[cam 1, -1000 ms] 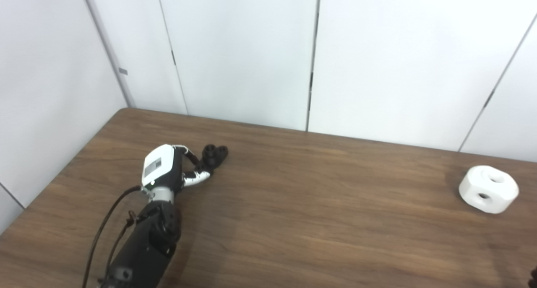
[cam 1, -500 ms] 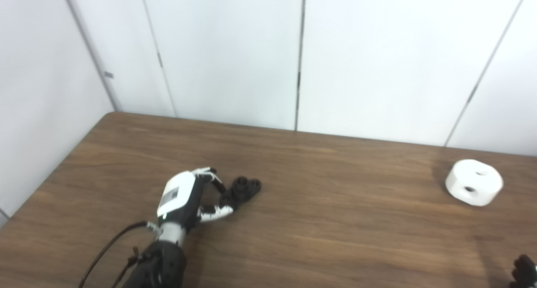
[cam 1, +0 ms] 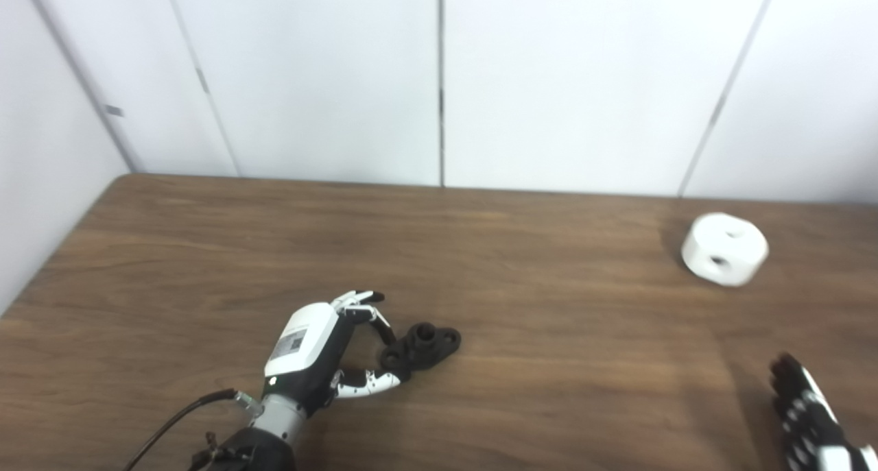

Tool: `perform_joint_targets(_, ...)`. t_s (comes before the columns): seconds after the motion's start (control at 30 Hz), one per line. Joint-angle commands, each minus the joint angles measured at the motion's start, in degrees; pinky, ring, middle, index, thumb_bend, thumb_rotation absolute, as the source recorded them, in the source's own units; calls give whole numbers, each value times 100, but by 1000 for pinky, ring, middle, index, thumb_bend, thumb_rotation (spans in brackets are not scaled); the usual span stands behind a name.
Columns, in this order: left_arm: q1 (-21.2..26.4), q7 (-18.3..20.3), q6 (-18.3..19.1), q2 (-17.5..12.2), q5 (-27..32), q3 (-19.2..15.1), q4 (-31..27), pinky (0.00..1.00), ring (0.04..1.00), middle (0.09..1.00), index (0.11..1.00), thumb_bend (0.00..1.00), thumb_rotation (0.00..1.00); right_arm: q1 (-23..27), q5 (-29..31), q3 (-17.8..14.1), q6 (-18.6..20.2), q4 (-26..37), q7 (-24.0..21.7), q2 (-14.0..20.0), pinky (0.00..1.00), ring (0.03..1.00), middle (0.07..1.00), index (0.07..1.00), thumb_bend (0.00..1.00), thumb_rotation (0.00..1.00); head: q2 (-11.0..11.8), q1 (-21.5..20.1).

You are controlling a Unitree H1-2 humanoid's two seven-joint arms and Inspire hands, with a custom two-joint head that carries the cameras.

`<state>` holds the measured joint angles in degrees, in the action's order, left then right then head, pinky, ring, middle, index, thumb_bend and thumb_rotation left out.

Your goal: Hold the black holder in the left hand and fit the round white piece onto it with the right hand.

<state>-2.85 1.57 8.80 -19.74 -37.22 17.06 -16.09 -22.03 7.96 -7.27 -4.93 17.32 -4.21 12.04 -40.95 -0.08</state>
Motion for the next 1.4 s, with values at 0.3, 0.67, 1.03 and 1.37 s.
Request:
perform_joint_targets(0.3,-268,1061,-804,-123,70,713,-396,871,899,850,492,499,52,33,-96,112,350,205,-27,-111,1000,992,961,960,611,1000,-268,-152)
perform_joint_targets(0.67,-642,1344,-881,-86,-236,779,-788,889,900,842,492,503,51,73,-177,132,585,371,-33,-140,1000,988,960,960,592,1000,-424,-204)
perform_joint_targets(1.03,-871,1046,-1154,33,-924,666,-536,869,887,835,492,504,45,88,-16,14,818,729,1,-140,1000,972,949,939,575,956,-431,-280)
perform_joint_targets(1.37,-937,769,-1266,42,-1619,576,-370,871,871,825,491,510,41,598,-119,-605,1463,1348,213,157,964,948,911,891,612,553,-322,-565)
